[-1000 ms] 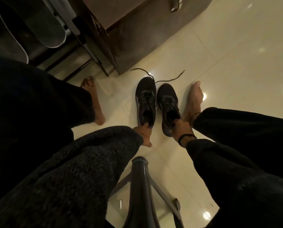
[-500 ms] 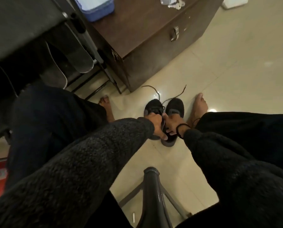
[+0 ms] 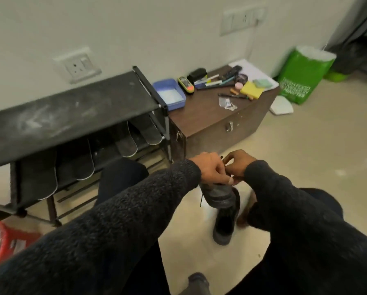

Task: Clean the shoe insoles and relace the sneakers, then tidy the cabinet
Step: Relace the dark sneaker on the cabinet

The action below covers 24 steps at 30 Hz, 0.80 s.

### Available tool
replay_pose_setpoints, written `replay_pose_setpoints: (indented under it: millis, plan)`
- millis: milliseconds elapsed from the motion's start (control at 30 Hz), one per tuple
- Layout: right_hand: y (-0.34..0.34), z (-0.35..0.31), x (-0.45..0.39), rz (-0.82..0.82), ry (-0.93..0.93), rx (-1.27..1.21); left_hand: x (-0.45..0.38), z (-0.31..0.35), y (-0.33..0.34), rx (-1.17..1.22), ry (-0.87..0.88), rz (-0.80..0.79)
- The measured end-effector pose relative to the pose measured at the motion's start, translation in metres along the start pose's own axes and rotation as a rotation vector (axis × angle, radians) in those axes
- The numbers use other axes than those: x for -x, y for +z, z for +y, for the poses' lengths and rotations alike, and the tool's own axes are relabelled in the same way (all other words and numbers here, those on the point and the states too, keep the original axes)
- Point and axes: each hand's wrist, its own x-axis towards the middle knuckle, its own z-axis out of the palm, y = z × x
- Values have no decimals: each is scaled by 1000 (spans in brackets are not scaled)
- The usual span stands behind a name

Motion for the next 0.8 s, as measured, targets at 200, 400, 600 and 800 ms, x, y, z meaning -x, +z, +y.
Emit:
replay_pose_setpoints:
  millis: [200,400,600,800]
  plan:
    - [-39,-44,19,161,-203,-36,21,1,-75,200,-1,478]
    - [-39,-67,9,373,-456,91,-14,-28,-95,52,56,499]
    - [-22,-75,-63,343,-511,-6,-75,-64,-93,26,-121,696]
    - [-15,-70,-143,296,-482,-46,-122,-95,-97,26,-289,696]
